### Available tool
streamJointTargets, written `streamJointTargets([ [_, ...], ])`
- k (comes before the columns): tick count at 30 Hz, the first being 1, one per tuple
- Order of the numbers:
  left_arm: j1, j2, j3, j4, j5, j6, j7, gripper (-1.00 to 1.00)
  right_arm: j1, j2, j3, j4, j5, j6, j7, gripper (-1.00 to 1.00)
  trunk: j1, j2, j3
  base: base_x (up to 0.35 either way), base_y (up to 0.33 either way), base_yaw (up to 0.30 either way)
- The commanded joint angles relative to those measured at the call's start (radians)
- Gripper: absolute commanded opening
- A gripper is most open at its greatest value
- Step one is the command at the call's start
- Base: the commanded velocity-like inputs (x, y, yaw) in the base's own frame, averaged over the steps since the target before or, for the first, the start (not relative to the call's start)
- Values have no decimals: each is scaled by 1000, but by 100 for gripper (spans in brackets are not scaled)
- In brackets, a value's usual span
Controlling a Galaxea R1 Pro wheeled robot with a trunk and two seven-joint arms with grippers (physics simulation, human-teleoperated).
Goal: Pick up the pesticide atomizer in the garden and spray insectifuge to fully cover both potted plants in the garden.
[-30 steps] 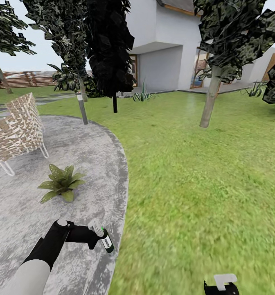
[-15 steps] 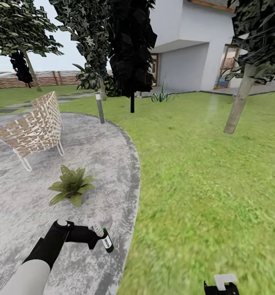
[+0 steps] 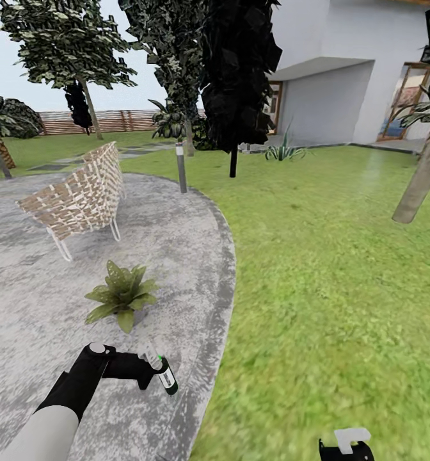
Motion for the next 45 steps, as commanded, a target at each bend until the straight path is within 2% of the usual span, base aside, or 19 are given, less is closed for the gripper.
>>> streamJointTargets([
  [1,-1,-1,3,-1,-4,10,-7,-100,-1,0,-7,2,11,-4,-5,100,0,0,-1,285,-210,279],
  [32,-1,1,7,-1,-3,10,-8,-100,-1,0,-7,2,11,-4,-5,100,0,0,-1,239,-235,279],
  [45,-1,5,6,-2,-3,11,-9,-100,-1,0,-7,2,11,-4,-5,100,0,0,-1,31,-151,278],
])
